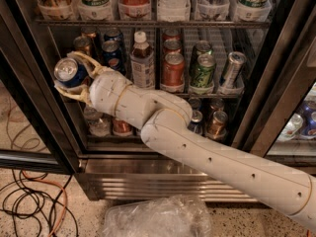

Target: Pick pepsi can from middle shelf of fridge

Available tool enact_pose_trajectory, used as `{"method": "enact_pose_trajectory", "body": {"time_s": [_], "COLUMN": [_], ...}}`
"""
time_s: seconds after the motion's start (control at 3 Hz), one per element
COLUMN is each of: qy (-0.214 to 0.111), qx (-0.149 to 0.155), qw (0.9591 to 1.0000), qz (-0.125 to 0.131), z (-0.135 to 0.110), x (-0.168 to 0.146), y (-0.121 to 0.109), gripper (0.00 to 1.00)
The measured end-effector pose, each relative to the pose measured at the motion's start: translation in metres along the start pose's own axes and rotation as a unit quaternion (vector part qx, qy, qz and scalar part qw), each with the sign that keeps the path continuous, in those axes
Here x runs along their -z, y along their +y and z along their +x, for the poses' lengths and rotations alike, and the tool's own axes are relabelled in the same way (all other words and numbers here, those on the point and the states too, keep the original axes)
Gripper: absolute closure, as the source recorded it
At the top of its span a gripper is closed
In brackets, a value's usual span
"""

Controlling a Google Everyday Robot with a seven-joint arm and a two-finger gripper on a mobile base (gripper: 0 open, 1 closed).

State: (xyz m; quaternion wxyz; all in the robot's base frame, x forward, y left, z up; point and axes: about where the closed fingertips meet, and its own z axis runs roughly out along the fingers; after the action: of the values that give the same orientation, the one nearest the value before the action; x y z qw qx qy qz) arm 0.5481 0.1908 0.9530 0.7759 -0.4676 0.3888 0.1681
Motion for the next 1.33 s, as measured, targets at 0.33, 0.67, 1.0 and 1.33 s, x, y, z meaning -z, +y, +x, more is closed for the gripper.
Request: {"method": "enact_pose_trajectory", "body": {"time_s": [0.33, 0.67, 1.0, 1.33], "qy": [-0.017, -0.073, -0.105, -0.116], "qx": [-0.023, -0.044, -0.061, -0.060], "qw": [0.9996, 0.9959, 0.9895, 0.9792], "qz": [0.001, 0.030, 0.080, 0.155], "z": [-0.010, -0.034, -0.046, -0.042], "x": [0.016, 0.056, 0.118, 0.186], "y": [0.014, 0.027, 0.027, 0.016], "gripper": [1.00, 1.00, 1.00, 1.00]}}
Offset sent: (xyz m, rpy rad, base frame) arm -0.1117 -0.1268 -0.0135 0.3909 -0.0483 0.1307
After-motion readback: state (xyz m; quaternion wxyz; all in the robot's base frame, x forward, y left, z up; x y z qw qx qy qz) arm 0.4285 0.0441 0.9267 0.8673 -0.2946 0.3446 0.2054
